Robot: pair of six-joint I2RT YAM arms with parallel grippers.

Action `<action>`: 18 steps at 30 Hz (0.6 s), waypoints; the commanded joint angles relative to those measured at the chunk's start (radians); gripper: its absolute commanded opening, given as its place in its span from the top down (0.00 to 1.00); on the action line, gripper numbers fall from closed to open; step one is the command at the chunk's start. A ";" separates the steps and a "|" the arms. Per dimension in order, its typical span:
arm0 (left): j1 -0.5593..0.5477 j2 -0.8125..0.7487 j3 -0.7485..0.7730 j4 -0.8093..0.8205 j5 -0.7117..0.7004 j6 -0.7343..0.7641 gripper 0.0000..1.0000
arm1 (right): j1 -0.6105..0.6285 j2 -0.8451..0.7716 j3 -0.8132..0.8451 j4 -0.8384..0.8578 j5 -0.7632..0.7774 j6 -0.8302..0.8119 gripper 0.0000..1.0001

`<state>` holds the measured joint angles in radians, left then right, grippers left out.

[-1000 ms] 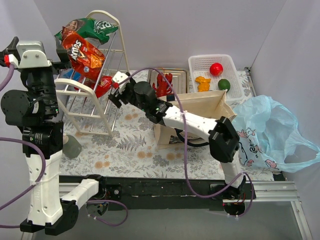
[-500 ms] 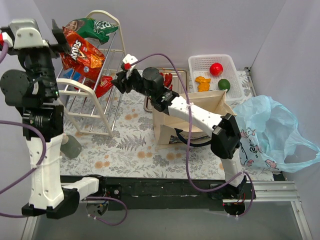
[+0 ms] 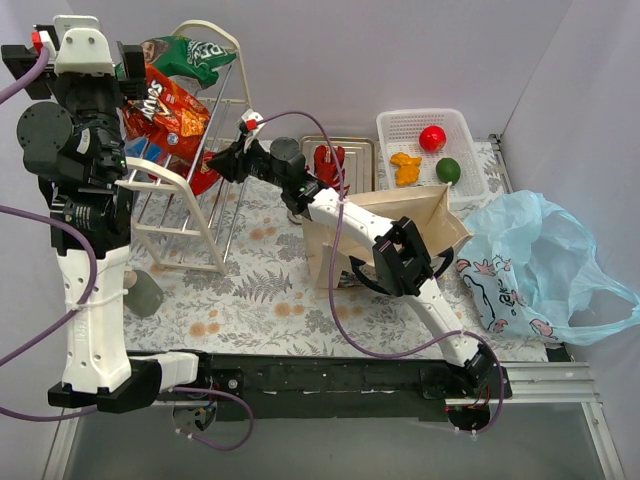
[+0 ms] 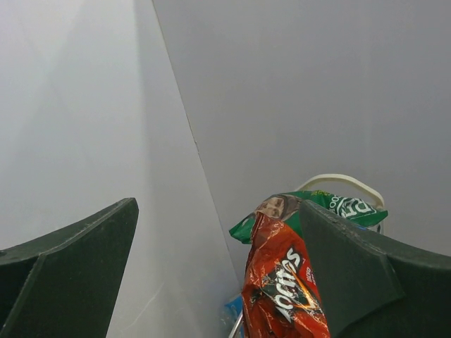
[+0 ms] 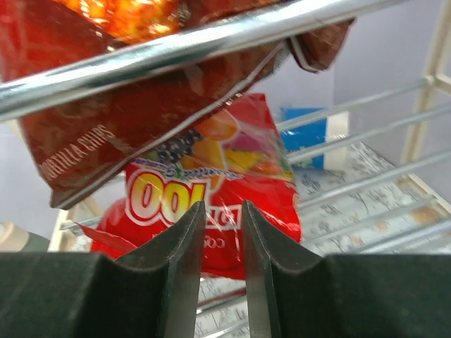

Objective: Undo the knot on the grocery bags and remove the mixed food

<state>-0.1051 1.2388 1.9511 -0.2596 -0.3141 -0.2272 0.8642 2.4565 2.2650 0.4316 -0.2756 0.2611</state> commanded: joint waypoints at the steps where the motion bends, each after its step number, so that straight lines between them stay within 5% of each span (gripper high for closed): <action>1: 0.004 0.001 0.022 -0.049 -0.002 0.025 0.02 | 0.001 0.036 0.067 0.234 -0.059 0.104 0.66; 8: 0.007 0.002 -0.014 -0.052 -0.002 0.020 0.02 | 0.010 0.079 0.092 0.318 -0.054 0.061 0.57; 18: 0.012 0.033 0.006 -0.067 0.029 -0.004 0.02 | 0.071 0.176 0.108 0.184 -0.019 -0.071 0.57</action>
<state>-0.0998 1.2789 1.9453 -0.3126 -0.3019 -0.2180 0.9077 2.5942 2.3783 0.6456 -0.2951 0.2562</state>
